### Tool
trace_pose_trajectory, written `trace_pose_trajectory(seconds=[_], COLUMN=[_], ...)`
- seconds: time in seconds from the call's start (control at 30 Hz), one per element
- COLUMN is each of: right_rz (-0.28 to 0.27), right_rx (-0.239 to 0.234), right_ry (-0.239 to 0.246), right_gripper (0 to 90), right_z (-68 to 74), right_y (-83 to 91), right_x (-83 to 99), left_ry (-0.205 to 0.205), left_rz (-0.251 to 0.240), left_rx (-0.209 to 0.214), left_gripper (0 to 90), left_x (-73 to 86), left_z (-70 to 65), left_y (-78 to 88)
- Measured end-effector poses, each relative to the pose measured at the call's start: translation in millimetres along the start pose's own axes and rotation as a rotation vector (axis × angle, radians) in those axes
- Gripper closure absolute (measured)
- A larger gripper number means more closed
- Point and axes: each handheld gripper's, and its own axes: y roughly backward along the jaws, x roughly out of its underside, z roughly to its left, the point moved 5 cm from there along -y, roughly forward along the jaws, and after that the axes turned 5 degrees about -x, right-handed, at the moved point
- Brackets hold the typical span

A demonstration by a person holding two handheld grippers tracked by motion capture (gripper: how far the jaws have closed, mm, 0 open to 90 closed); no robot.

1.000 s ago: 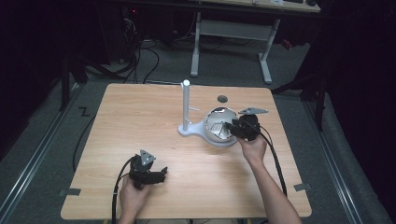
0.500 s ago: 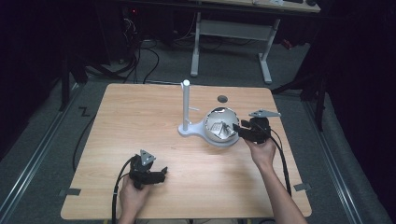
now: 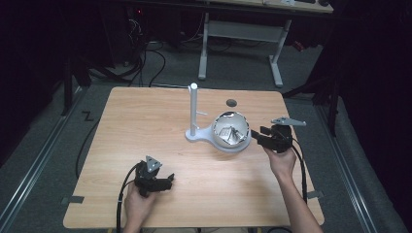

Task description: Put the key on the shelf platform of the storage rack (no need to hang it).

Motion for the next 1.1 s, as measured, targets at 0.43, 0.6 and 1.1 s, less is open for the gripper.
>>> trace_pose_trajectory(seconds=[0.43, 0.6, 1.1], right_rz=[-0.026, -0.033, -0.051], right_rx=[0.010, 0.020, 0.027], right_ry=[-0.034, -0.044, -0.050], right_gripper=[51.3, 51.1, 50.6], right_z=[-11.4, -15.5, -18.4], right_y=[17.8, 26.1, 43.7], right_x=[16.6, 24.0, 35.9], left_ry=[0.002, 0.002, 0.000], left_rz=[0.000, 0.000, 0.001], left_rx=[0.000, 0.000, 0.000], left_gripper=[15.5, 15.5, 15.5], left_x=[0.0, 0.0, 0.1], left_z=[-0.1, -0.1, -0.1], left_y=[0.0, 0.0, 0.0])
